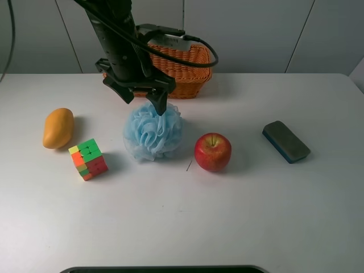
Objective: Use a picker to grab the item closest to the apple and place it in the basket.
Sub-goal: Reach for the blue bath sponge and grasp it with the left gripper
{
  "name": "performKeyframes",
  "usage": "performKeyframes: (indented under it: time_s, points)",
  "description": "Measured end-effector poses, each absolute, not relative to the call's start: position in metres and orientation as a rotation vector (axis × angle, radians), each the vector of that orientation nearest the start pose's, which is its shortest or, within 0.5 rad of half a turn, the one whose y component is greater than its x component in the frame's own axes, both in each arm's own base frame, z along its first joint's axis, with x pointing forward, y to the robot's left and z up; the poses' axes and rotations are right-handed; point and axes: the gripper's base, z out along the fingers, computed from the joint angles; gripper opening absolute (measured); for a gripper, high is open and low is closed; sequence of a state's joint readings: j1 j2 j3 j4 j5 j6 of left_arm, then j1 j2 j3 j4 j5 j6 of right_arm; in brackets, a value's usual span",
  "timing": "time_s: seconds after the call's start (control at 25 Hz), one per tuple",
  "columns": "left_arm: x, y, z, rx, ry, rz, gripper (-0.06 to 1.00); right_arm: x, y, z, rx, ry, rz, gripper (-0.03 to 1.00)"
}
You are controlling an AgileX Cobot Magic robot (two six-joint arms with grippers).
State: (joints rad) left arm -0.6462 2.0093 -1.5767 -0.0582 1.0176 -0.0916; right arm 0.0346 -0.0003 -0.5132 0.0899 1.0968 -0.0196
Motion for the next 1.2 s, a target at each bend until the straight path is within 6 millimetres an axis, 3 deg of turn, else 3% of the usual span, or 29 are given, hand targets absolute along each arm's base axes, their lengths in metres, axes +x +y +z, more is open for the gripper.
performKeyframes:
  time_s: [0.6,0.96,1.12,1.2]
  points:
    - [0.347,-0.274,0.126,0.755,2.911,-0.187,0.73,-0.008,0.007,0.278,-0.063,2.065,0.117,0.70]
    - [0.352,-0.278,0.107,0.746,2.907,-0.193,0.73,-0.008,0.007,0.278,-0.063,2.065,0.117,0.70]
    - [0.353,-0.278,0.107,0.746,2.907,-0.193,0.56,-0.008,0.007,0.278,-0.063,2.065,0.117,0.70]
    - [0.353,-0.278,0.106,0.743,2.906,-0.196,0.54,-0.008,0.007,0.278,-0.063,2.065,0.117,0.70]
